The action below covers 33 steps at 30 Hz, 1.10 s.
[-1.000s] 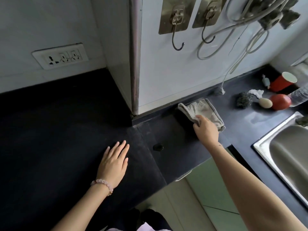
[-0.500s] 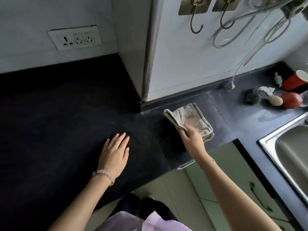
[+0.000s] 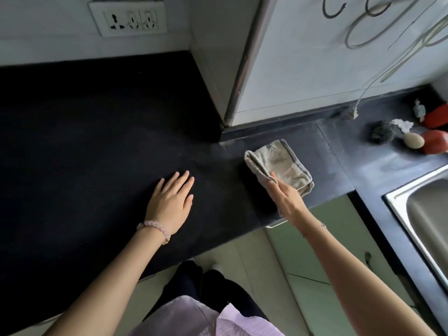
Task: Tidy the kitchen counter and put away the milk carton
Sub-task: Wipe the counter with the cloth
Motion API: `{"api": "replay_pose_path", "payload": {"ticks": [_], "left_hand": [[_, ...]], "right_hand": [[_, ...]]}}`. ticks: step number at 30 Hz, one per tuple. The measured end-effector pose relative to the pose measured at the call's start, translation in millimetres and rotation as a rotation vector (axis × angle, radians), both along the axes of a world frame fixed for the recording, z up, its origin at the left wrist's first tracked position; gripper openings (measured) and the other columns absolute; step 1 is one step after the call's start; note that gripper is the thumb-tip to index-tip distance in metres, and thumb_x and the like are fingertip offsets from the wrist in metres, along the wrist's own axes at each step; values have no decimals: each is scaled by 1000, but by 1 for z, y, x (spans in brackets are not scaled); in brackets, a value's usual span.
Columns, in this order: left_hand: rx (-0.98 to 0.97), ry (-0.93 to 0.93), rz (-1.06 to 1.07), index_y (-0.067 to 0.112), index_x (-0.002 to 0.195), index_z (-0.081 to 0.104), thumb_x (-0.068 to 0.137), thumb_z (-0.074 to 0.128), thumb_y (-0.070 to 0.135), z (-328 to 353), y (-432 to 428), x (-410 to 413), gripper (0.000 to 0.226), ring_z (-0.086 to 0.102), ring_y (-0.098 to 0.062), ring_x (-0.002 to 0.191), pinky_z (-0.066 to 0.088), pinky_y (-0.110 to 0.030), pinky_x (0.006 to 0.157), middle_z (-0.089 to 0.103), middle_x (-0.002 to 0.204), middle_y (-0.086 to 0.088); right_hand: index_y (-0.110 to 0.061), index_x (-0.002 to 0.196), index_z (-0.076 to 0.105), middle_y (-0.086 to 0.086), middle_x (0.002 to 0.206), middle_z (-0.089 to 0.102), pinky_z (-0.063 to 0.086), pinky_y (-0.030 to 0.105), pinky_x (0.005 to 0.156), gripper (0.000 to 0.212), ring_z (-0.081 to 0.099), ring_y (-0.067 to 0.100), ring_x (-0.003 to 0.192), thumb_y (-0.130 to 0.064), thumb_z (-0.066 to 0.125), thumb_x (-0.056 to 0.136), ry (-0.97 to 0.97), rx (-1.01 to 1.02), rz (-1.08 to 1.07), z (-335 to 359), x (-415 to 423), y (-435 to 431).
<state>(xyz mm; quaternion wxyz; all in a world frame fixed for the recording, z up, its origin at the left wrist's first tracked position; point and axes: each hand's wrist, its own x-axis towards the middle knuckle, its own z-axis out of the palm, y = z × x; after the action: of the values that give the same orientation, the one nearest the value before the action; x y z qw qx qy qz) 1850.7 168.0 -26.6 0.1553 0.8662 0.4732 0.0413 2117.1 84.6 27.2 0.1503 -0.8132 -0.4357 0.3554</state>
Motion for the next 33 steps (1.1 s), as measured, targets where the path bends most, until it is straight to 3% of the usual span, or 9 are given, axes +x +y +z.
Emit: {"api": "replay_pose_path", "payload": {"ticks": [4, 8, 14, 18, 23, 26, 29, 33], "left_hand": [[6, -21, 15, 14, 130, 50, 91, 49, 25, 1, 4, -8, 41, 40, -25, 134, 33, -48, 109, 46, 143, -2], [-11, 4, 6, 17, 135, 44, 92, 46, 27, 0, 3, -14, 44, 33, -22, 138, 27, -48, 112, 38, 148, 2], [-27, -22, 3, 19, 137, 40, 93, 44, 27, -2, 3, -16, 46, 29, -21, 140, 22, -46, 115, 34, 150, 4], [-24, -30, 0, 19, 137, 41, 92, 46, 28, -4, 4, -17, 46, 31, -22, 139, 23, -46, 114, 36, 149, 4], [-23, -33, 1, 20, 137, 41, 91, 48, 27, -4, 4, -17, 47, 31, -22, 139, 23, -47, 114, 36, 149, 4], [-22, -25, -4, 20, 137, 40, 91, 47, 27, -4, 4, -18, 47, 31, -21, 139, 22, -46, 114, 35, 149, 4], [-27, -24, -8, 21, 138, 38, 92, 46, 27, -4, 4, -18, 47, 29, -20, 140, 21, -45, 115, 33, 150, 5], [-25, -38, -3, 21, 138, 39, 91, 48, 27, -5, 4, -17, 48, 30, -21, 140, 22, -46, 114, 34, 150, 5]], "right_hand": [[-16, 146, 30, 3, 154, 28, 16, 31, 116, 54, 24, 23, 142, -41, 30, 98, 4, -2, -103, 2, -5, 15], [-19, 144, 33, 0, 157, 17, 8, 32, 119, 49, 15, 21, 145, -37, 29, 99, 35, 33, -40, 1, -22, 19], [-21, 142, 39, -3, 152, 32, 14, 27, 116, 53, 26, 15, 141, -46, 34, 96, 61, 18, -100, -1, -6, 2], [-19, 142, 39, 1, 155, 27, 11, 29, 118, 55, 21, 18, 144, -48, 33, 96, 75, 86, -191, 1, -11, 22], [-24, 144, 32, -8, 154, 24, 2, 29, 117, 45, 6, 15, 147, -35, 28, 101, 5, 129, -20, -8, -38, 26], [-27, 142, 37, -10, 153, 27, 6, 23, 114, 44, 11, 9, 145, -37, 30, 100, -12, 126, 11, -14, -32, 9], [-32, 140, 41, -4, 155, 26, 13, 25, 114, 43, 20, 12, 143, -39, 28, 99, -38, 94, -10, -12, -20, 5], [-27, 143, 35, -7, 154, 25, 6, 30, 117, 44, 12, 15, 146, -36, 26, 101, -84, 136, -5, -17, -26, 24]]}}
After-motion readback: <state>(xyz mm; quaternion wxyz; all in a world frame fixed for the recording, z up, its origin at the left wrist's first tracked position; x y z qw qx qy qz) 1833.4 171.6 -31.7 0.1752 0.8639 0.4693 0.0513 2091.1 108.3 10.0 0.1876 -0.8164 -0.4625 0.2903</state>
